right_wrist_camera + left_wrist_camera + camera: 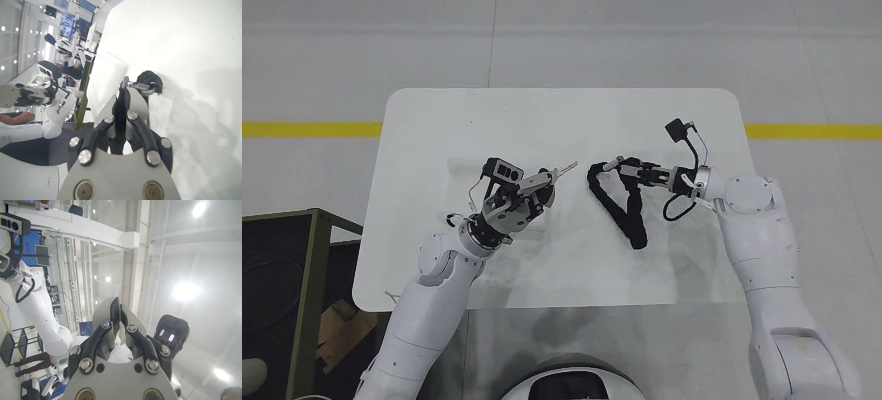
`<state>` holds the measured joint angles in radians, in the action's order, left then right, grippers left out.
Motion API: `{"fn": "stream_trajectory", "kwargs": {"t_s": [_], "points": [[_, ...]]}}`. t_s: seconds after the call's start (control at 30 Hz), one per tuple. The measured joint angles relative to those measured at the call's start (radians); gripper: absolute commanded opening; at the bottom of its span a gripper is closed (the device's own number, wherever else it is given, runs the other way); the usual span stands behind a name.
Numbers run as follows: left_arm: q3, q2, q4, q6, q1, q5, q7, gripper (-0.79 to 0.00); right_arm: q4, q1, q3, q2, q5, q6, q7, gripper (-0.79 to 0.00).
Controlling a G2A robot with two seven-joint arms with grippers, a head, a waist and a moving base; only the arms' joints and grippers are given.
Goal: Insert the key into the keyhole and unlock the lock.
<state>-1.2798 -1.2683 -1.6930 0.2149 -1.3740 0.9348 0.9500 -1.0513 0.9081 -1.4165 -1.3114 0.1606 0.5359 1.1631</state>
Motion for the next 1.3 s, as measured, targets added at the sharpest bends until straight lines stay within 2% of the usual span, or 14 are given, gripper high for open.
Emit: {"fn": "stream_trajectory", "kwargs": {"t_s": [0.13,0.23,0.27,0.3,0.9,0.97,1.1,1.23,1.3], "points": [[0.0,0.0,0.0,0.0,0.0,0.0,0.0,-0.785,0.028,0.008,0.054,0.005,0.044,-0.041,0.065,-0.785],[0.0,0.0,0.0,0.0,0.0,0.0,0.0,-0.785,0.047,0.005,0.081,0.008,0.076,-0.041,0.06,-0.785],[0.0,0.0,0.0,0.0,0.0,0.0,0.0,-0.785,0.051,0.003,0.086,0.008,0.079,-0.042,0.056,-0.579],[0.0,0.0,0.0,0.0,0.0,0.0,0.0,-0.785,0.055,0.0,0.09,0.009,0.081,-0.047,0.052,0.0],[0.0,0.0,0.0,0.0,0.0,0.0,0.0,-0.785,0.061,-0.003,0.095,0.01,0.064,-0.071,0.061,0.0],[0.0,0.0,0.0,0.0,0.0,0.0,0.0,-0.785,0.029,0.021,0.091,0.016,0.091,-0.071,0.034,0.0],[0.0,0.0,0.0,0.0,0.0,0.0,0.0,-0.785,-0.217,0.099,0.104,0.034,0.326,-0.148,-0.061,0.0],[0.0,0.0,0.0,0.0,0.0,0.0,0.0,-0.785,-0.453,0.136,0.159,0.046,0.612,-0.206,-0.048,0.0],[0.0,0.0,0.0,0.0,0.0,0.0,0.0,-0.785,-0.522,0.146,0.183,0.048,0.704,-0.227,-0.035,-0.003]]}}
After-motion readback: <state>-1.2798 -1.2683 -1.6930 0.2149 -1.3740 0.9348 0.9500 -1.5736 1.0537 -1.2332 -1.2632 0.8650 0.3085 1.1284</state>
